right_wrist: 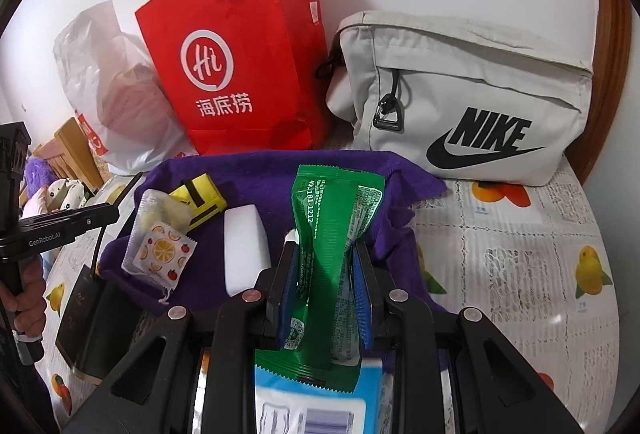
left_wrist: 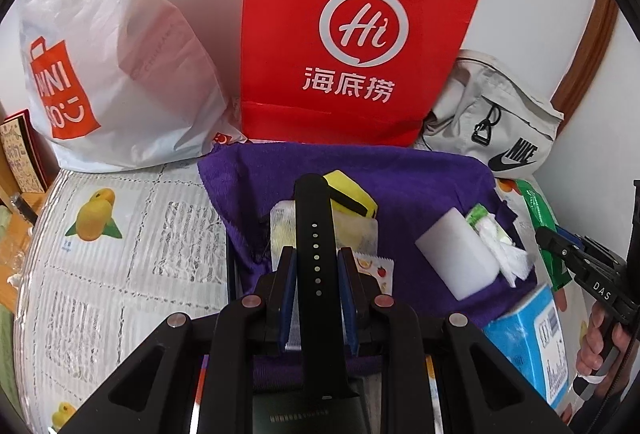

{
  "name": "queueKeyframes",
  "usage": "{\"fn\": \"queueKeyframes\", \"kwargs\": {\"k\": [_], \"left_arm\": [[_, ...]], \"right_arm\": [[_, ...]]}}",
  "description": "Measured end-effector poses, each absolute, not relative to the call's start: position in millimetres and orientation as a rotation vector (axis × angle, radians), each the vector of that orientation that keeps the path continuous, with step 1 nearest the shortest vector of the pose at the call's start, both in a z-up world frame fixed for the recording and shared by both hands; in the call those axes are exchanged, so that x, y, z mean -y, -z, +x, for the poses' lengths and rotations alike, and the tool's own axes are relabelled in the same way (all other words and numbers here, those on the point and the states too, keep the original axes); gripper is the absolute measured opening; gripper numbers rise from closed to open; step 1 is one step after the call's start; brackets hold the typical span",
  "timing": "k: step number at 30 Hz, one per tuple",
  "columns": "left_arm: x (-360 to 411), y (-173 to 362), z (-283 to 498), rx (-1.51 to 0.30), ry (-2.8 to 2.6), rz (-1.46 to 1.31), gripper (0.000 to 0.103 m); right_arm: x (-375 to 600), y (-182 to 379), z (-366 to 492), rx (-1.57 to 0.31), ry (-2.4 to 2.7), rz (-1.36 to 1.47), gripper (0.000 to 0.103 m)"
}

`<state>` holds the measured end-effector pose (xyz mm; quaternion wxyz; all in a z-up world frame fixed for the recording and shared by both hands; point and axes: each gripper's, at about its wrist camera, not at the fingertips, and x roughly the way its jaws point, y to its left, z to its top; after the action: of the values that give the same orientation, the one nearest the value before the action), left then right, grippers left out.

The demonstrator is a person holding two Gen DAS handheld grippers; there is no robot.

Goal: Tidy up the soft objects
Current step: 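Lower the watch strap onto the towel with the left gripper while the right releases the green packet there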

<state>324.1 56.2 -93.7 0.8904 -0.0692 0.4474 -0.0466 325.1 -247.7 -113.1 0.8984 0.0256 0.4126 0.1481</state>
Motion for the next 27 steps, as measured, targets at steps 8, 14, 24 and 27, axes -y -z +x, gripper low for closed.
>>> {"fn": "queueKeyframes", "kwargs": {"k": [8, 14, 24, 27], "left_arm": [[-60.6, 97.7, 343.5, -0.938, 0.095, -0.159, 0.02], [-59.5, 106.2, 357.8, -0.963, 0.105, -0.164, 0.02], [-66.1, 115.8, 362.5, -0.99, 0.088, -0.185, 0.02], [-66.5, 116.2, 362.9, -0.994, 0.086, -0.185, 0.02]], "right_arm": [[234.9, 125.4, 347.2, -0.884, -0.332, 0.029, 0.027], [224.7, 133.5, 362.5, -0.921, -0.33, -0.012, 0.027], [221.1, 146.4, 372.8, -0.978, -0.323, 0.001, 0.031], [220.9, 146.0, 371.5, -0.976, -0.323, 0.0, 0.035]]}}
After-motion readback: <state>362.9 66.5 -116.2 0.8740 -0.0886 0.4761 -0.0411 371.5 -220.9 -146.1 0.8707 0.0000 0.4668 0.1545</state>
